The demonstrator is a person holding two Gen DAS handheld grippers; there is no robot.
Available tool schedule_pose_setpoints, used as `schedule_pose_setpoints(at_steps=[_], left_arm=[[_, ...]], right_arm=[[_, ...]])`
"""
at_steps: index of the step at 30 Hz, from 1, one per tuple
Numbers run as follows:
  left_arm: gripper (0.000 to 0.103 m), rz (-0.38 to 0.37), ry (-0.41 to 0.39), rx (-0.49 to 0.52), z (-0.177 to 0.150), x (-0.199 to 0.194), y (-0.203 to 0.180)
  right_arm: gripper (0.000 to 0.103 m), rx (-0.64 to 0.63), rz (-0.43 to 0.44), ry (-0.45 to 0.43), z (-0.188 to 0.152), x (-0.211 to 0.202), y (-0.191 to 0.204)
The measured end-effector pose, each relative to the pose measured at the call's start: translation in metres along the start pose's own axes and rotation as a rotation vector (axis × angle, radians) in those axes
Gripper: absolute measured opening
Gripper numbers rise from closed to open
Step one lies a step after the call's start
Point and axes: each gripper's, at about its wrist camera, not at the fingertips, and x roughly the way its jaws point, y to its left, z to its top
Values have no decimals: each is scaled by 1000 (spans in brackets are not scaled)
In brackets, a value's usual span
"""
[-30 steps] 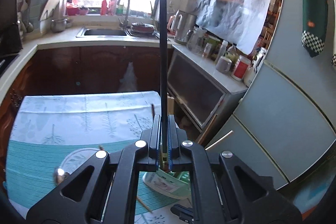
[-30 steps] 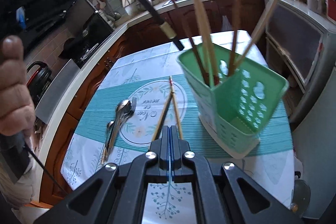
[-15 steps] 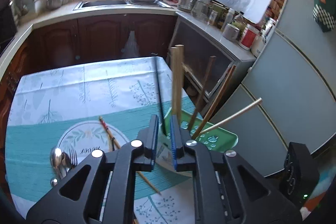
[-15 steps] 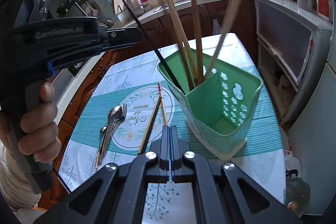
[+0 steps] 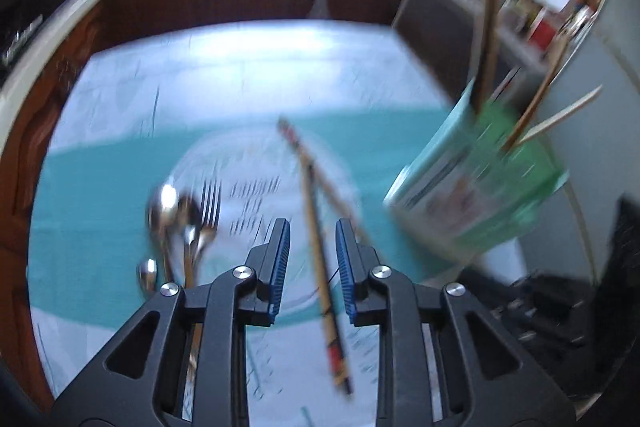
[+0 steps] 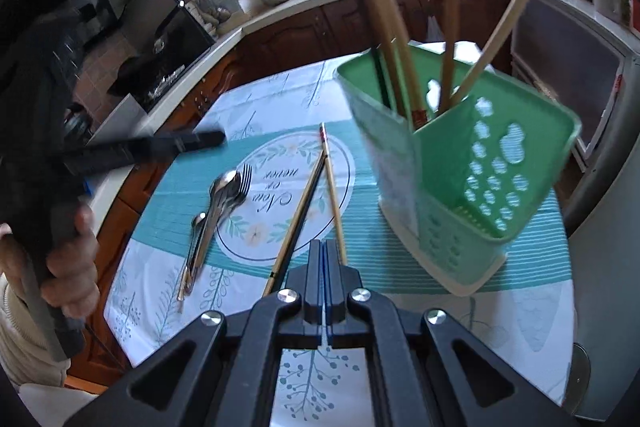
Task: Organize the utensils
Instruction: 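Grasp a light chopstick with the left gripper while the right gripper grasps another light chopstick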
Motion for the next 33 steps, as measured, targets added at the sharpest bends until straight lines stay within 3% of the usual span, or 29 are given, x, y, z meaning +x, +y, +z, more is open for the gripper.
schedule_pose_setpoints(at_steps=[3,7,18,23,33], left_arm=[[20,3,114,-15,-19,34,3],[20,-32,199,-31,-36,60,2],[20,-21,219,-6,-53,82,1],[20,-16,215,-7,-44,81,-4],[20,96,219,26,-43,80,-2]], right_arm=[[0,-5,1,21,-4,8,2],[0,-1,5,48,-10,16,3],[0,17,13,72,-20,21,-3],[0,25,20,75,-23,22,-4],[0,-33,-34,68,-19,23,1]])
